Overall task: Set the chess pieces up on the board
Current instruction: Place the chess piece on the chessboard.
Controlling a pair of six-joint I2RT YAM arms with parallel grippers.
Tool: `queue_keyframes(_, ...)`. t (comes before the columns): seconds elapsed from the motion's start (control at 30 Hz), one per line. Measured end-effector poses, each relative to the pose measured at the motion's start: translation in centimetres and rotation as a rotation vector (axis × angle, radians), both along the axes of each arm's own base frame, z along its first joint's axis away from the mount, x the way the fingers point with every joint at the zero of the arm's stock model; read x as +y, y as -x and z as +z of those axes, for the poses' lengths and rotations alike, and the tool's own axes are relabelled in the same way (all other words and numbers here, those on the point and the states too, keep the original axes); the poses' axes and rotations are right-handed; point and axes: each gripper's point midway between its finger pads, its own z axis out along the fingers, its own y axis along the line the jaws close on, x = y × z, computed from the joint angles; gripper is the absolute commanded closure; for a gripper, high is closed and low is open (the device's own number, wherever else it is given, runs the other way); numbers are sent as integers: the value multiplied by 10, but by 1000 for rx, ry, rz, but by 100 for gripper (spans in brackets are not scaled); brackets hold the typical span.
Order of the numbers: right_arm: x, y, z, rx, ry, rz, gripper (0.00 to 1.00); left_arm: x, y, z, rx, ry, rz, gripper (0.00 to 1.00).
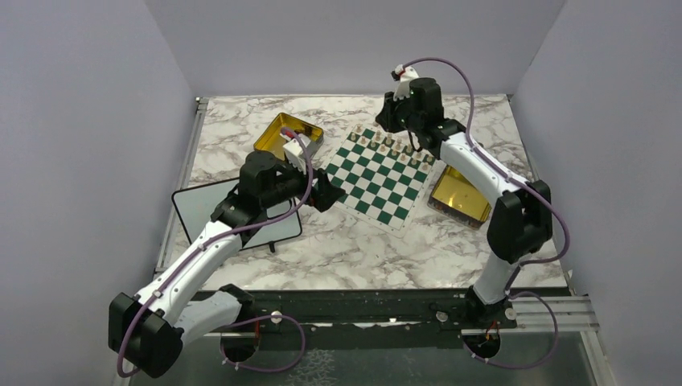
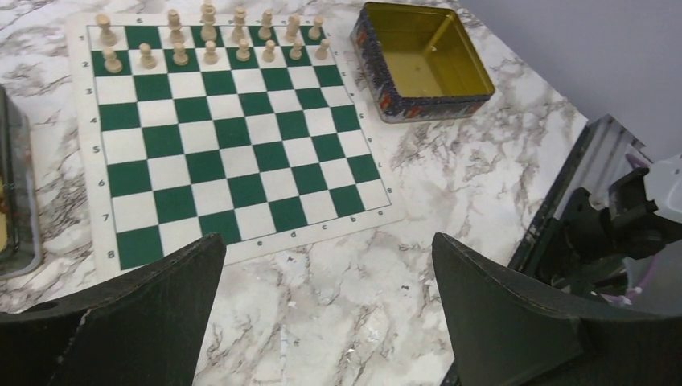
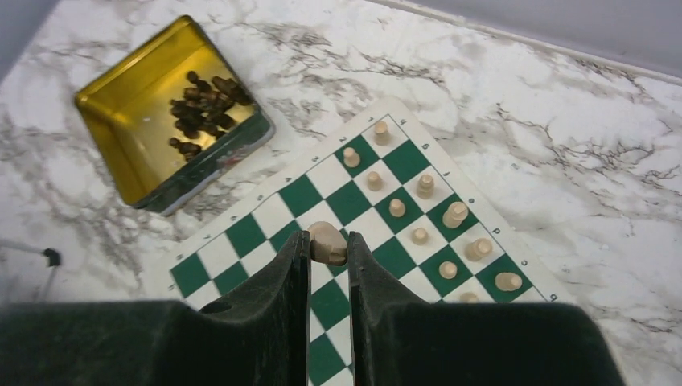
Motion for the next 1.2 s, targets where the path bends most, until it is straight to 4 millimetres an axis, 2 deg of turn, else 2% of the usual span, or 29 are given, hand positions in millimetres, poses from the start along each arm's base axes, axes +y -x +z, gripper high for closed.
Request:
queue_keyframes(0.17, -2, -41, -38, 21, 116, -55, 86, 12, 0, -7, -15, -42, 51, 1)
queue_keyframes(0.43, 7, -81, -90, 59, 187, -77, 86, 23, 2, 8, -83, -37, 92, 1)
queue_keyframes(0.73, 9, -95, -126, 75, 245, -93, 85, 25, 2, 11, -94, -38, 103, 1)
queue_keyframes(1.2, 14, -111, -152, 66, 311, -97, 84, 27, 2, 16, -113, -34, 112, 1)
